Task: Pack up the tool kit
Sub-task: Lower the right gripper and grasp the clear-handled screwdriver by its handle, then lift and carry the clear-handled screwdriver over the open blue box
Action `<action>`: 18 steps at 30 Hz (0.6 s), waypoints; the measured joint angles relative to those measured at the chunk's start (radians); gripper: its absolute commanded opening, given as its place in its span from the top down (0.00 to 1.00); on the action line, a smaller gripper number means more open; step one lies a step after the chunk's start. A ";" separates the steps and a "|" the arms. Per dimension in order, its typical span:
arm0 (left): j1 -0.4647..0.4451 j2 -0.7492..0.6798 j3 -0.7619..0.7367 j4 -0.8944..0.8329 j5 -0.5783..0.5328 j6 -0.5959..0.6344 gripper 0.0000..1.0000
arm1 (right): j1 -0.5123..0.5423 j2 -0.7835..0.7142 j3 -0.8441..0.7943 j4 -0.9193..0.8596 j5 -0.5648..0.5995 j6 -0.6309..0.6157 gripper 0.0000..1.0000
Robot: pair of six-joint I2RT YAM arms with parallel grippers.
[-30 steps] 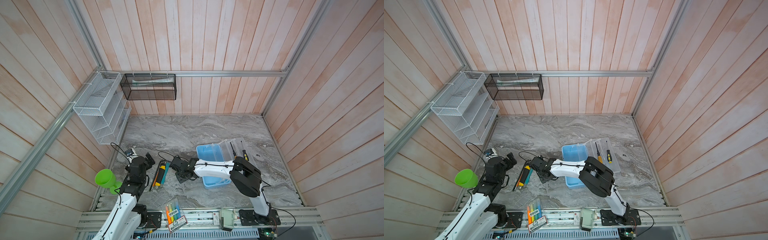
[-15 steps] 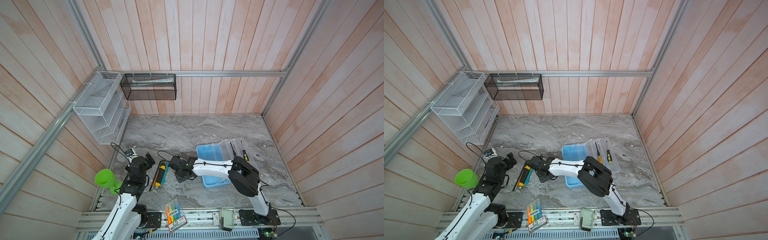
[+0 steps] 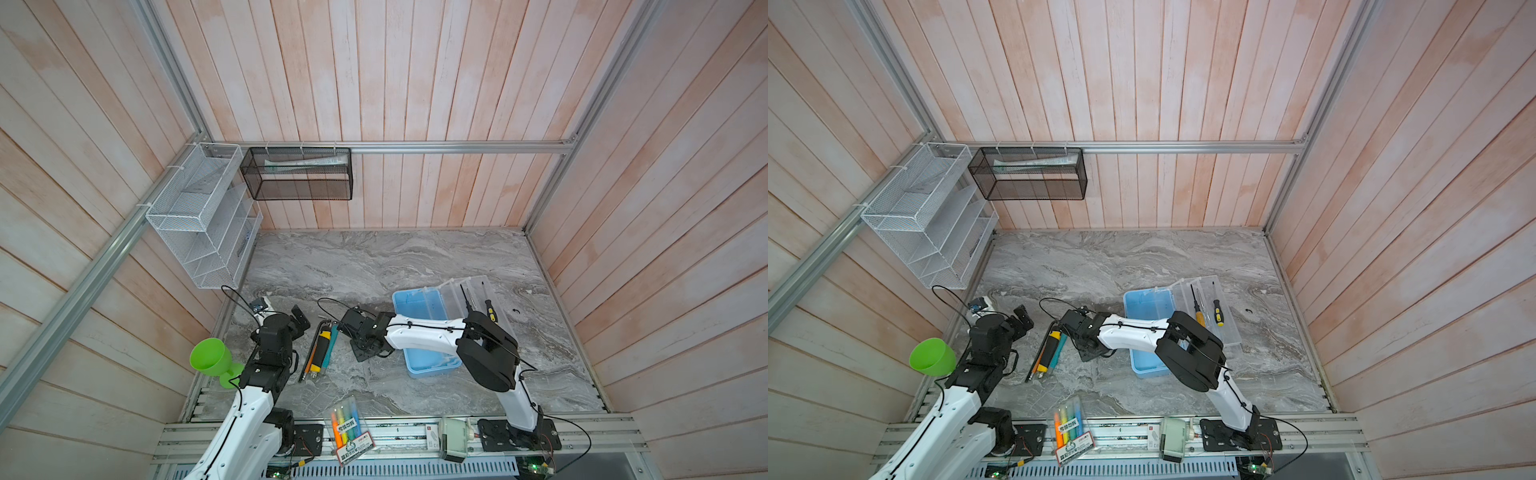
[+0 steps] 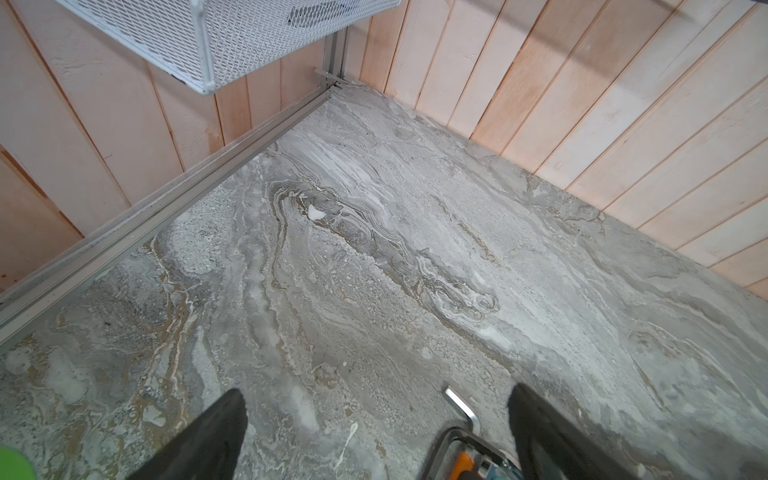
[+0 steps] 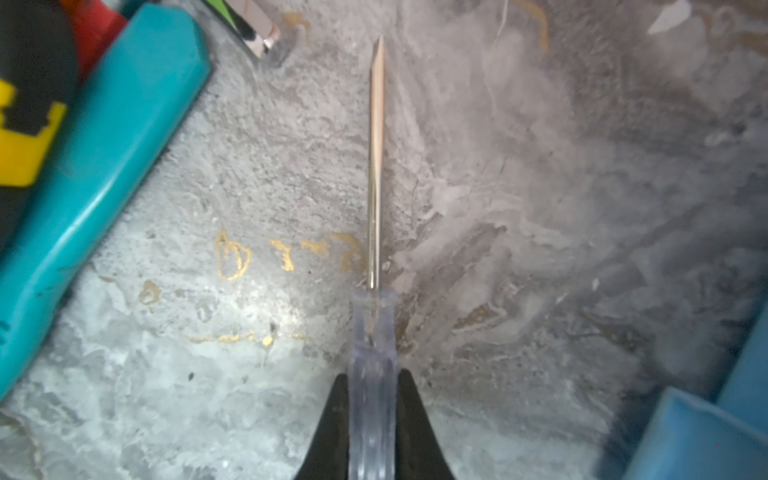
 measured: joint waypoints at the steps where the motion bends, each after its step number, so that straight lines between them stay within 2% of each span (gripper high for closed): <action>1: 0.000 0.000 0.000 0.000 0.000 0.000 0.00 | 0.000 -0.001 -0.001 0.001 0.000 -0.003 0.98; 12: 0.000 0.000 0.000 0.000 0.000 0.000 0.00 | 0.000 -0.037 -0.044 -0.003 0.009 -0.021 1.00; 18: 0.000 0.000 0.000 0.000 0.000 0.000 0.00 | -0.002 -0.117 -0.076 -0.015 0.025 -0.044 1.00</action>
